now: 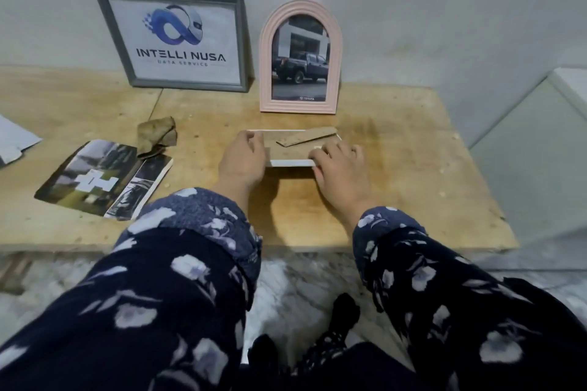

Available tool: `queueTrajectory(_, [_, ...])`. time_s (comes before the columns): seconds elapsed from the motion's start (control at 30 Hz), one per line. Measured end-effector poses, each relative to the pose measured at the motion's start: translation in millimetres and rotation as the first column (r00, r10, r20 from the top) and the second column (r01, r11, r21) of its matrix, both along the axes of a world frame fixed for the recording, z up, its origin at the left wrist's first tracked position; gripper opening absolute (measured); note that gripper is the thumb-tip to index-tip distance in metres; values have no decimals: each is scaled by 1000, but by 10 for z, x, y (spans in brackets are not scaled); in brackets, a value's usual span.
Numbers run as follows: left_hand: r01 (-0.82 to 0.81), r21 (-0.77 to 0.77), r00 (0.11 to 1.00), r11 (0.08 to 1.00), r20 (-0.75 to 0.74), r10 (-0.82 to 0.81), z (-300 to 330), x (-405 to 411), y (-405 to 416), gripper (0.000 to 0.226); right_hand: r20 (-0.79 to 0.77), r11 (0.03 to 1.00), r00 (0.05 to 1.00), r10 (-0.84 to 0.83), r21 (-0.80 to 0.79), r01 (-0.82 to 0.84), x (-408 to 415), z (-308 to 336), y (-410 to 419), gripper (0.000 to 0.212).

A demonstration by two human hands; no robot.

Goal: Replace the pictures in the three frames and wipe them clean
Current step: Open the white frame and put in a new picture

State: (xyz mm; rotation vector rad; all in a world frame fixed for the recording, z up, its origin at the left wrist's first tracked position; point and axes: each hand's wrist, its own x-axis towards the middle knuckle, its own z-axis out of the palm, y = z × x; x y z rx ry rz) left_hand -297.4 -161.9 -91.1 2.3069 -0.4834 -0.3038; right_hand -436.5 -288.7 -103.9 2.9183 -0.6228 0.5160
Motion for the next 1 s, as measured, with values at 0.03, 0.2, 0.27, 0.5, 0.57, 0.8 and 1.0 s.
queueTrajectory(0.03, [14, -2, 1000, 1000, -17, -14, -76, -16, 36, 44, -29, 1000, 1000, 5, -3, -5, -37, -49, 38, 17])
queueTrajectory(0.2, [43, -18, 994, 999, -96, -45, -398, -53, 157, 45, -183, 999, 983, 17, 43, -9, -96, -274, 200, 14])
queueTrajectory(0.27, [62, -20, 993, 998, -95, -64, -480, -72, 205, 46, -224, 995, 974, 39, 97, -18, -115, -318, 227, 17])
queueTrajectory(0.5, [90, 177, 984, 980, 135, -114, -639, 17, 345, 71, -132, 980, 990, 42, 196, -15, 144, -290, 101, 30])
queueTrajectory(0.57, [137, 245, 973, 960, 148, -177, -687, 64, 386, 85, -108, 971, 994, 28, 238, -1, 359, -280, 55, 31])
queueTrajectory(0.8, [248, 413, 907, 876, 218, -360, -843, 109, 488, 122, -257, 918, 954, 152, 395, -40, 1219, -261, 9, 42])
queueTrajectory(1.0, [250, 398, 916, 883, 199, -349, -833, 154, 462, 120, -391, 961, 902, 181, 267, -77, 1620, -385, 87, 46])
